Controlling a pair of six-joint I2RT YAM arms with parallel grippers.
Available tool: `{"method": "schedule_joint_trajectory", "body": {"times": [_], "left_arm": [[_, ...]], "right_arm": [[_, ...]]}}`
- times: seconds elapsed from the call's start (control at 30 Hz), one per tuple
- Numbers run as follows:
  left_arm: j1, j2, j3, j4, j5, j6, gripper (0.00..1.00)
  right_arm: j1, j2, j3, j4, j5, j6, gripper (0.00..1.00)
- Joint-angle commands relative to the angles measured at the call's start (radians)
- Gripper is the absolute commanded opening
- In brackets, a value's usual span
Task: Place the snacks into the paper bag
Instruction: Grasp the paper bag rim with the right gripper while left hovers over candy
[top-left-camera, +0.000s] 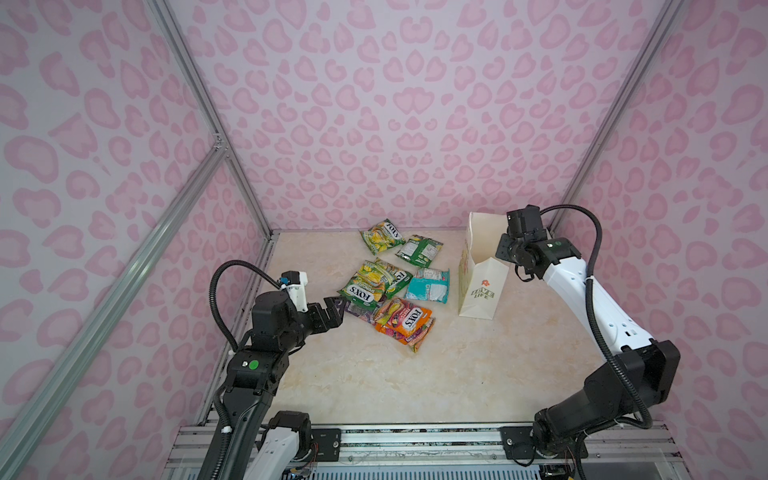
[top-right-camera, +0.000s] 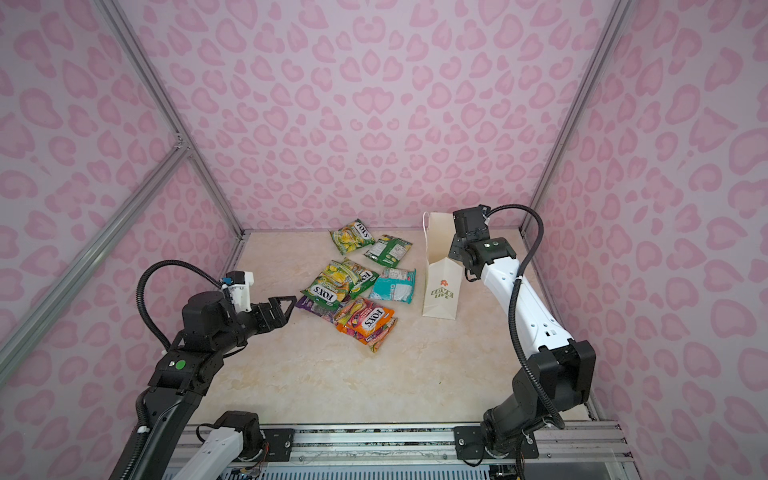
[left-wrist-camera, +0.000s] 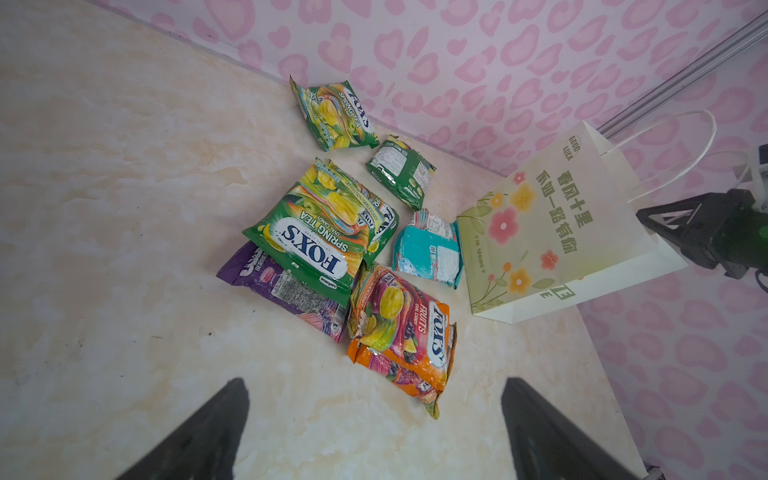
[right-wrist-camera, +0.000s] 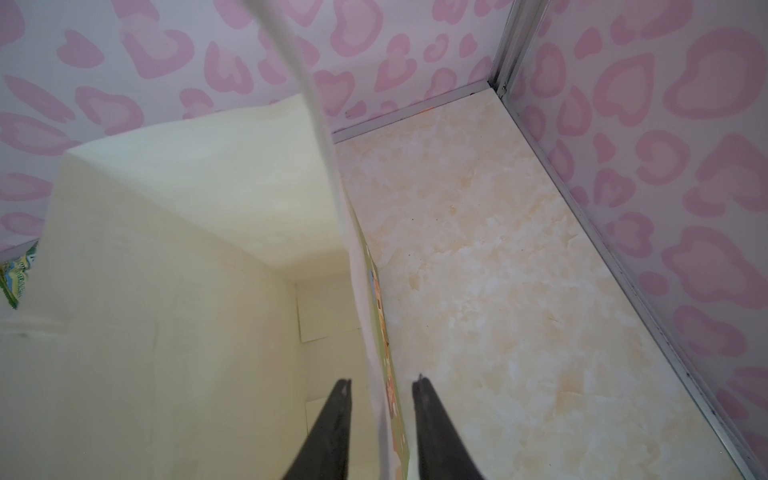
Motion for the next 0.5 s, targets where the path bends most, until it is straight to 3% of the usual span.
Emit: {"method": "schedule_joint_trajectory", "body": {"times": [0.0, 0.17, 0.47], "left_arm": [[0.0, 0.0, -0.001, 0.032, 0.009, 0.001, 0.97], [0.0, -0.001, -0.004, 0.029, 0.001, -0.003, 0.98], [0.0, 0.076, 0.014, -0.023, 0.003, -0.04, 0.98]], "right_arm": [[-0.002, -0.008, -0.014, -0.001, -0.028, -0.01, 0.19], [0.0, -0.041, -0.029, -0.01, -0.07, -0.011, 0.0], [0.018, -0.125, -0.094, -0.012, -0.105, -0.004, 0.0]]}}
